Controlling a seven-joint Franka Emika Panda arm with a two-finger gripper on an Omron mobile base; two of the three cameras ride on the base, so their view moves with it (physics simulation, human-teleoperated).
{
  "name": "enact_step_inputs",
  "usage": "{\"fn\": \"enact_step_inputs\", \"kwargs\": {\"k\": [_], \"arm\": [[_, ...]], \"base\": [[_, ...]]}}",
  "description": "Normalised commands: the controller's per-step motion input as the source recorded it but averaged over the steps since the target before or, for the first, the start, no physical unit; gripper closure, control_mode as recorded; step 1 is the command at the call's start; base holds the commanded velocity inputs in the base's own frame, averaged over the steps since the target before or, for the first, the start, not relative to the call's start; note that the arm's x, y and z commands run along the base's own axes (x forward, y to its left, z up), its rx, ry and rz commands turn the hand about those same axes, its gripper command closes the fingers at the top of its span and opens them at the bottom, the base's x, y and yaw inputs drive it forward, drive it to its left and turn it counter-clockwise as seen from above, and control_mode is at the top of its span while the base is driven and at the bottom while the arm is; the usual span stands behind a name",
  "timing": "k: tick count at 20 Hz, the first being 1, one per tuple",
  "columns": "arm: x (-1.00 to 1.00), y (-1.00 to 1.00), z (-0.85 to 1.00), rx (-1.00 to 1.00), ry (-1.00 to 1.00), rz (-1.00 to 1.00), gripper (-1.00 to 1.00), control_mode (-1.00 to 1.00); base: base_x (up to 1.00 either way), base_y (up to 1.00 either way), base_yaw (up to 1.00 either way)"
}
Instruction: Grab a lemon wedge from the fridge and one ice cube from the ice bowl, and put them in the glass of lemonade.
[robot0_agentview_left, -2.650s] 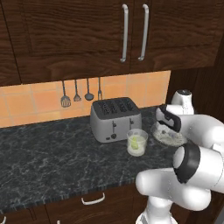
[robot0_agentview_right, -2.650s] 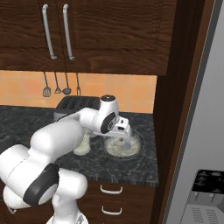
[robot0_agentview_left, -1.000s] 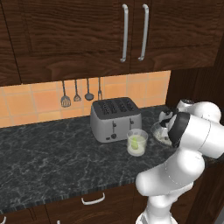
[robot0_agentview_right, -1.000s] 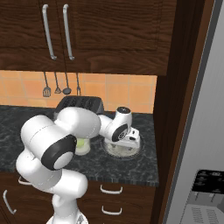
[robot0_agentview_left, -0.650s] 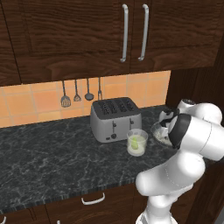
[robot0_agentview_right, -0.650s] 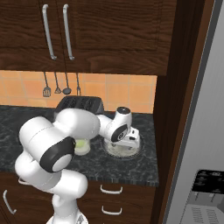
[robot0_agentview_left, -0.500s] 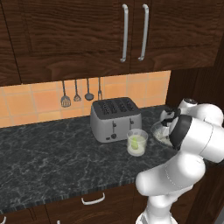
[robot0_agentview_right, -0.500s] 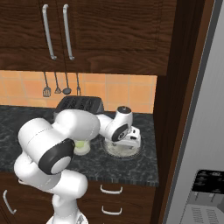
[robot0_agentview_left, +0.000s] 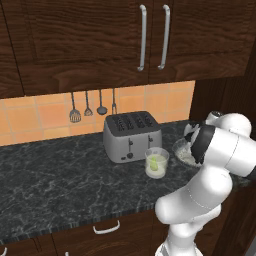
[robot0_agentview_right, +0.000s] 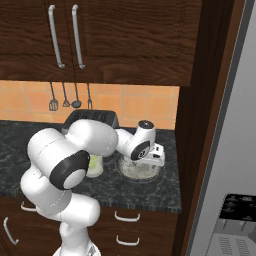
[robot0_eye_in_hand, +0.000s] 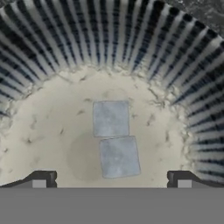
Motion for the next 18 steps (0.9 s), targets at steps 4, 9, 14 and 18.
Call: {"fn": "enact_step_inputs", "kwargs": {"k": [4,9,14,18], "arm": [[0.05,0.14,-0.21,0.0,0.0,0.0,-1.0,-1.0],[0.04,0.23,-0.14,-0.01,0.0,0.0,-1.0,-1.0],[0.0,0.16,0.0,0.0,-0.04,0.0,-1.0,-1.0],[-0.01,0.0,-0.03,0.0,0.0,0.0,-1.0,-1.0]], "base": [[0.0,0.0,0.0],[0.0,0.0,0.0],[0.0,0.0,0.0],[0.0,0.0,0.0]]}}
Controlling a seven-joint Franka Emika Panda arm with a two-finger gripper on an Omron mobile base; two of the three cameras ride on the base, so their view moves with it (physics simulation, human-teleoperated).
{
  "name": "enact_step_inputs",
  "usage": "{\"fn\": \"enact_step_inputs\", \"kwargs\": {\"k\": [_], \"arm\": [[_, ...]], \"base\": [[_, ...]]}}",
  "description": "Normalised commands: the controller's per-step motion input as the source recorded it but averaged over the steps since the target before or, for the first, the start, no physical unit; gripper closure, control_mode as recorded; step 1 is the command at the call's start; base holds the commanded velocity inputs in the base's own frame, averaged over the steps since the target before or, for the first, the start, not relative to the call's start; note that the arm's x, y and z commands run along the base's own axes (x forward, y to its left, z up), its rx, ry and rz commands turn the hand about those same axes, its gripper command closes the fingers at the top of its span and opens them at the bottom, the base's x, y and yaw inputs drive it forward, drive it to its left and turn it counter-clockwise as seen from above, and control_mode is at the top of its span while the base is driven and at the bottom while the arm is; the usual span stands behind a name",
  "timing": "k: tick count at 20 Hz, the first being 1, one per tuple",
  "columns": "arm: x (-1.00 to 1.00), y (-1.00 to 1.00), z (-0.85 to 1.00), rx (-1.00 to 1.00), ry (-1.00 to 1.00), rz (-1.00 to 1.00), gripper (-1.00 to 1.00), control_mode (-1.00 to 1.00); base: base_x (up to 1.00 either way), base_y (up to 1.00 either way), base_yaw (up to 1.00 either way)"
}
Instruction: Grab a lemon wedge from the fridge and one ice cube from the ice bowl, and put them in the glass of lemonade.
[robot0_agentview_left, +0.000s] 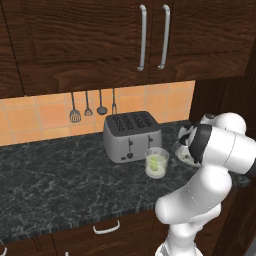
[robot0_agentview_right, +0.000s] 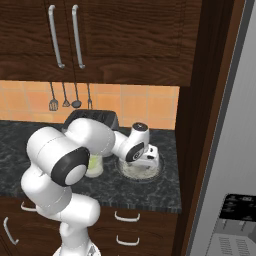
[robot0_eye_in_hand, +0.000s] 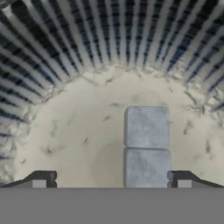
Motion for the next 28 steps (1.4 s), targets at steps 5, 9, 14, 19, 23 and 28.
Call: {"fn": "enact_step_inputs", "kwargs": {"k": [5,9,14,19,23,28], "arm": [[0.0,-0.01,-0.06,0.0,0.0,0.0,-1.0,-1.0],[0.0,-0.02,-0.11,0.0,0.0,0.0,-1.0,-1.0],[0.17,0.0,0.0,0.0,-0.01,0.0,-1.0,-1.0],[0.1,0.0,-0.03,0.0,-0.01,0.0,-1.0,-1.0],[0.0,0.0,-0.03,0.0,0.0,0.0,-1.0,-1.0],[-0.12,0.0,-0.04,0.0,0.0,0.0,-1.0,-1.0]], "base": [[0.0,0.0,0.0],[0.0,0.0,0.0],[0.0,0.0,0.0],[0.0,0.0,0.0],[0.0,0.0,0.0],[0.0,0.0,0.0]]}}
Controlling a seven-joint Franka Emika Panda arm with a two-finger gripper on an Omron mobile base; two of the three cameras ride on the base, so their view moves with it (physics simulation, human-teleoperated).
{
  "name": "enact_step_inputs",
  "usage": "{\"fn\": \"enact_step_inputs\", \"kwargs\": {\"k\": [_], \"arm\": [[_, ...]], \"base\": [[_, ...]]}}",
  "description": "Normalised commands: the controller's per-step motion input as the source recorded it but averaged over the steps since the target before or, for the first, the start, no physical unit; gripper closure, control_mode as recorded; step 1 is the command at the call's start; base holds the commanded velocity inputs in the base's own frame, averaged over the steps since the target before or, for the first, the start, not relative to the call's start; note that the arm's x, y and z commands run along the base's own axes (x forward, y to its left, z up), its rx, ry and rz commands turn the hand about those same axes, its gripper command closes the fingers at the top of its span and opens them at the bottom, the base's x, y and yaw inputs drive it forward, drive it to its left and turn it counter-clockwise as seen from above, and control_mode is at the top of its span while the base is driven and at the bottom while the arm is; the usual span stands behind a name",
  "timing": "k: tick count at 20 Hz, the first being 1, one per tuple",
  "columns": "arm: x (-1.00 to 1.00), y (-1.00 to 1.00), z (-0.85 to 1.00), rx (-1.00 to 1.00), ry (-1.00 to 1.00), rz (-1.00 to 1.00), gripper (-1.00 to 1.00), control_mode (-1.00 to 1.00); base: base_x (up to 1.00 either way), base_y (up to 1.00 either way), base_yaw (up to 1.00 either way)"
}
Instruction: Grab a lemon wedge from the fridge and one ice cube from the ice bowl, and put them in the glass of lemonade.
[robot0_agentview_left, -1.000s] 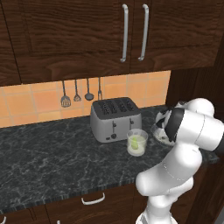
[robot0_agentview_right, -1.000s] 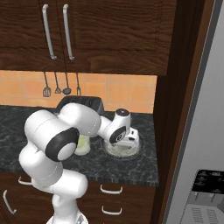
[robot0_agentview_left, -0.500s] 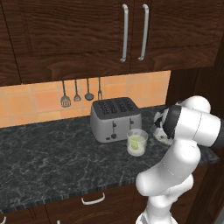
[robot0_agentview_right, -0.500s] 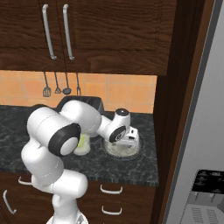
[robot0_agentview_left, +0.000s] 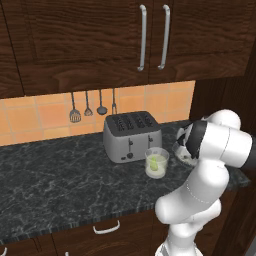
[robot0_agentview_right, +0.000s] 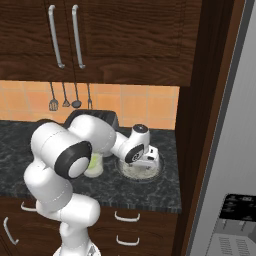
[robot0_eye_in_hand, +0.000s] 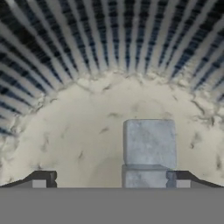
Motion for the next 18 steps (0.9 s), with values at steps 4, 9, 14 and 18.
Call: {"fn": "enact_step_inputs", "kwargs": {"k": [4,9,14,18], "arm": [[0.01,0.0,-0.01,0.0,0.0,0.0,-1.0,-1.0],[0.14,0.0,-0.06,0.0,0.0,0.0,-1.0,-1.0],[0.0,0.0,-0.04,0.0,0.05,0.0,1.0,-1.0],[0.0,0.0,0.0,0.0,0.01,0.0,1.0,-1.0]], "base": [[0.0,0.0,0.0],[0.0,0.0,0.0],[0.0,0.0,0.0],[0.0,0.0,0.0]]}}
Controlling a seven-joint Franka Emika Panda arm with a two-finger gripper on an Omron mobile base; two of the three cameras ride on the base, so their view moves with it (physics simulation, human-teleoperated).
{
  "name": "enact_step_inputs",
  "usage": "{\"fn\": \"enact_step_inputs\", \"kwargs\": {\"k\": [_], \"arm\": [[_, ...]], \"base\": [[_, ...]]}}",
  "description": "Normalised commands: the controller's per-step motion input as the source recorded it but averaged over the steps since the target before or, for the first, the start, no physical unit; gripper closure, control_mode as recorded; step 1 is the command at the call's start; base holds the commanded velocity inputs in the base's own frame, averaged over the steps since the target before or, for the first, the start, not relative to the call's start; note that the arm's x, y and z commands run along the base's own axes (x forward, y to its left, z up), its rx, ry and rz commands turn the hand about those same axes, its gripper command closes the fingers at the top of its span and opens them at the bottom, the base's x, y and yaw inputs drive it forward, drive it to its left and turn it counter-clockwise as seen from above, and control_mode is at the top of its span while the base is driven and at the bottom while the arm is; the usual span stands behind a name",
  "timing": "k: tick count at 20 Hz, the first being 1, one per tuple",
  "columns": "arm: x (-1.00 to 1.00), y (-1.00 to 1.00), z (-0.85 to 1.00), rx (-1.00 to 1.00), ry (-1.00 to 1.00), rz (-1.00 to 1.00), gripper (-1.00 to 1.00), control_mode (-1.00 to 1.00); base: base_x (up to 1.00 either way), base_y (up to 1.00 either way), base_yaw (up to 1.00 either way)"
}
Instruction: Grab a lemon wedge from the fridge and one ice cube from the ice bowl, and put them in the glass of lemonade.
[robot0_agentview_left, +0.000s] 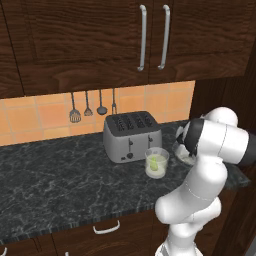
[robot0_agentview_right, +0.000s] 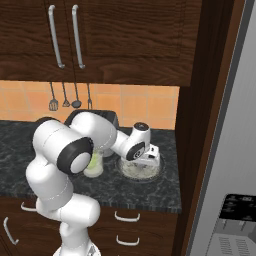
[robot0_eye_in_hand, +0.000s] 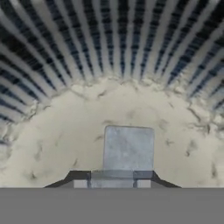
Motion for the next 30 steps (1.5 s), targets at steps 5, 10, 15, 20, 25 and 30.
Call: {"fn": "enact_step_inputs", "kwargs": {"k": [5,10,15,20,25,30], "arm": [[0.0,0.0,0.13,-0.01,0.01,0.0,1.0,-1.0],[-0.26,0.02,0.94,-0.04,0.0,0.02,1.0,-1.0],[-0.44,0.14,0.46,-0.01,-0.03,0.01,1.0,-1.0],[-0.53,0.02,0.0,0.01,-0.07,0.0,1.0,-1.0],[-0.23,0.19,0.42,0.04,-0.1,0.02,1.0,-1.0],[-0.11,0.73,0.86,0.05,-0.1,0.11,1.0,-1.0]], "base": [[0.0,0.0,0.0],[0.0,0.0,0.0],[0.0,0.0,0.0],[0.0,0.0,0.0],[0.0,0.0,0.0],[0.0,0.0,0.0]]}}
